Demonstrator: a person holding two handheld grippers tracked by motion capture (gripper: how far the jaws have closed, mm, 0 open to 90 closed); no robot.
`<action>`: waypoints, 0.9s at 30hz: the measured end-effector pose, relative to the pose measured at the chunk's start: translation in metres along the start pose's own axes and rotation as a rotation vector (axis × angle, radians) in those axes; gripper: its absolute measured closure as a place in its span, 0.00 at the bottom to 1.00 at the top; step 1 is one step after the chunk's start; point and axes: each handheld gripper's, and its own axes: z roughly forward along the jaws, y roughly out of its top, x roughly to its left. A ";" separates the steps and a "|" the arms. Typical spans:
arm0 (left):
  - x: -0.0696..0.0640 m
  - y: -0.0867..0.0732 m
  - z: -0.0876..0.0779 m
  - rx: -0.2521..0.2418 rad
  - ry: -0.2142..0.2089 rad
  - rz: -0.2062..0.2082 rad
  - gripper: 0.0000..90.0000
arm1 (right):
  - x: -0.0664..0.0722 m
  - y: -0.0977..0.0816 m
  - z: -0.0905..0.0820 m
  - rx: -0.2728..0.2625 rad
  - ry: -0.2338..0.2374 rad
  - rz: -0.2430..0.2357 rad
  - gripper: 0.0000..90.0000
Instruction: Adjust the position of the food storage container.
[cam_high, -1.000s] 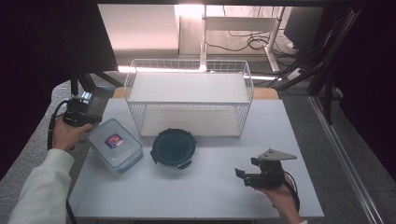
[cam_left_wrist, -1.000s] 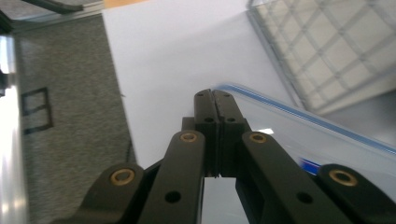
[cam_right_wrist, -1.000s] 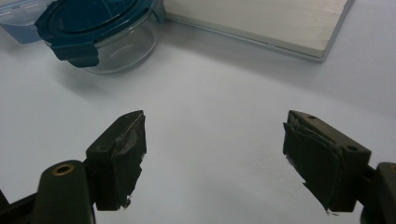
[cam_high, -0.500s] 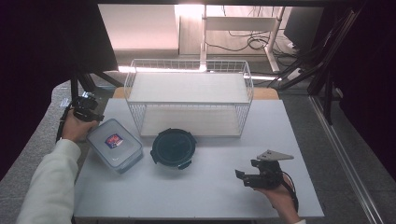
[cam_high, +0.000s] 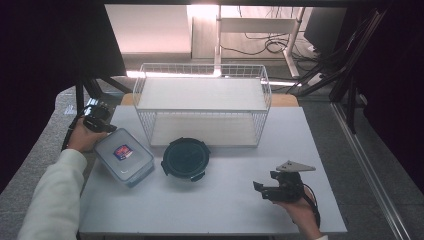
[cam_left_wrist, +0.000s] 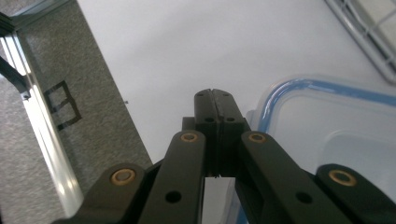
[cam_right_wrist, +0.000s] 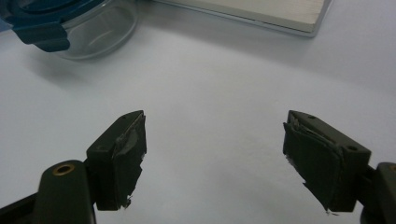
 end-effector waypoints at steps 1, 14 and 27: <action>-0.004 0.001 0.002 0.007 -0.009 0.026 1.00 | 0.000 0.000 0.001 0.003 -0.002 0.001 0.24; -0.021 0.001 0.002 -0.009 -0.046 0.084 1.00 | -0.001 -0.001 0.000 0.005 -0.008 0.004 0.24; -0.045 -0.003 -0.001 -0.008 -0.101 0.145 1.00 | -0.002 -0.001 -0.003 -0.001 -0.010 0.006 0.24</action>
